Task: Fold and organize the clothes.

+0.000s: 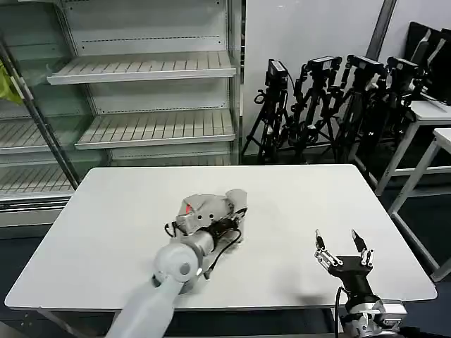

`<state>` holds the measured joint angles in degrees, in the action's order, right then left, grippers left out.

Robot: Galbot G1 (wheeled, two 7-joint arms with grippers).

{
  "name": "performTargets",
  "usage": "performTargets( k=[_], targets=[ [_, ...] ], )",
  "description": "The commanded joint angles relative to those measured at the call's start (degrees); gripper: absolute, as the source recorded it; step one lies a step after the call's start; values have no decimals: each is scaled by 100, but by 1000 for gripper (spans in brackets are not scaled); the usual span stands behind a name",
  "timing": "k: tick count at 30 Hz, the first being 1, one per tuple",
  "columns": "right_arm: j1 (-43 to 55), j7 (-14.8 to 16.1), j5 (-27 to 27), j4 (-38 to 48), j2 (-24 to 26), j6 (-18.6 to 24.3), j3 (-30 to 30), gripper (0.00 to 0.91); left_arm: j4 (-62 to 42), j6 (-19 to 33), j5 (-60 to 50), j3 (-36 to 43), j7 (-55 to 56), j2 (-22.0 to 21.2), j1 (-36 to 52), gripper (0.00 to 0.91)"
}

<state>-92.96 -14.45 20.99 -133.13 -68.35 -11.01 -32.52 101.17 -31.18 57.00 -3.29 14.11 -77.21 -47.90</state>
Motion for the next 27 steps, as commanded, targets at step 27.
performTargets(
  k=[27],
  targets=[
    [637, -192, -814, 362, -159, 123, 471, 907, 3124, 2271, -4628, -2760, -830, 229, -4438, 907]
  ],
)
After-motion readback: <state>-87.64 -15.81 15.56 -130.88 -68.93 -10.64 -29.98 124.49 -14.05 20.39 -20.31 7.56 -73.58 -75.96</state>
